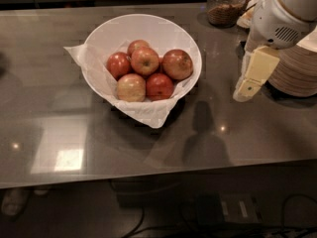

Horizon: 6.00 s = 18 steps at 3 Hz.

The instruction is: Pick apple from white bowl

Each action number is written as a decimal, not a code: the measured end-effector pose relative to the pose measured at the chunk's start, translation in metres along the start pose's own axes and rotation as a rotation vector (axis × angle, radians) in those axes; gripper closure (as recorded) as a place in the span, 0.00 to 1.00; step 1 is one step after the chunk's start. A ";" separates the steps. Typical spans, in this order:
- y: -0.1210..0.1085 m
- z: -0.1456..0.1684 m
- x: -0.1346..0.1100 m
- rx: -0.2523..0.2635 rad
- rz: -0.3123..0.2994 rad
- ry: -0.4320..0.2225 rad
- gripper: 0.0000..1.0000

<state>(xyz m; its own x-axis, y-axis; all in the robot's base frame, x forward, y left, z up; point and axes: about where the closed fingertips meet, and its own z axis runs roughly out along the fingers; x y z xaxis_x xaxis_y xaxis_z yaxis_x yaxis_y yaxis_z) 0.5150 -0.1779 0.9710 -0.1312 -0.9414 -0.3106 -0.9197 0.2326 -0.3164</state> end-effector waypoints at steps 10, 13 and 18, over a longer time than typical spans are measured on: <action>-0.043 0.104 -0.106 -0.074 -0.110 -0.322 0.33; -0.044 0.133 -0.096 -0.113 -0.092 -0.277 0.53; -0.043 0.067 -0.124 -0.113 -0.097 -0.579 1.00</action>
Offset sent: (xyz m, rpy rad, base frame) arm 0.0479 0.0290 -0.0108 0.1882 -0.0702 0.0203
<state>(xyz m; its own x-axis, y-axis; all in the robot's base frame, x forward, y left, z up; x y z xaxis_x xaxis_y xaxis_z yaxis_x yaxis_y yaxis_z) 0.5959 -0.0544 0.9629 0.1491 -0.6631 -0.7336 -0.9552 0.0953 -0.2802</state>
